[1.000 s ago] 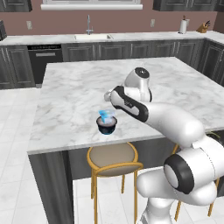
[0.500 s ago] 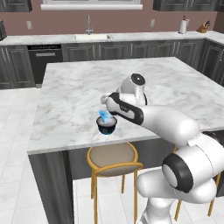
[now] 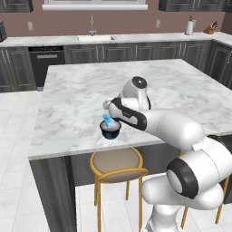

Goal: Stack the yogurt containers by placing the smaller containers on top of the larger containers.

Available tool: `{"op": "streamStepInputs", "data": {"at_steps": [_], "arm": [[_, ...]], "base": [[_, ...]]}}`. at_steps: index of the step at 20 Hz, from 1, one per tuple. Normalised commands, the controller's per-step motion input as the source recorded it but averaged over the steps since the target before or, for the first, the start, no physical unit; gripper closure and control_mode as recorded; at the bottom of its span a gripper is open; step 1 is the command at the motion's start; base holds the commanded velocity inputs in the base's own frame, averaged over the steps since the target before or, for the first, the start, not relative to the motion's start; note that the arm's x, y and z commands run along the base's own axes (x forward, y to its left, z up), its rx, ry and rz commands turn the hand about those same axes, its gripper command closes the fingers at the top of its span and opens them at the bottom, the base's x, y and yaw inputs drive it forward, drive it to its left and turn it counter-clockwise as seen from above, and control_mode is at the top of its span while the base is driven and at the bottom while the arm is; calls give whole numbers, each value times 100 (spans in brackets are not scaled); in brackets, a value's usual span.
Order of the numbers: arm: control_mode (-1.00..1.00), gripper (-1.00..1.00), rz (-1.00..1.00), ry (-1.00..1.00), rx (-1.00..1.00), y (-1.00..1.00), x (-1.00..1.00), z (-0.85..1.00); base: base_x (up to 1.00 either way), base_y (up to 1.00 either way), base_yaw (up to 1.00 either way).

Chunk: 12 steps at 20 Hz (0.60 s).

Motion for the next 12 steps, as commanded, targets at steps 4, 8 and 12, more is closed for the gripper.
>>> {"op": "streamStepInputs", "data": {"at_steps": [4, 8, 12], "arm": [[-100, 100, 0, 2, -4, 1, 1, 0], [-100, 100, 0, 0, -2, 3, 6, -1], [-100, 100, 0, 0, 0, 4, 7, -12]], "base": [[0, 0, 0], [0, 0, 0], [0, 0, 0]]}}
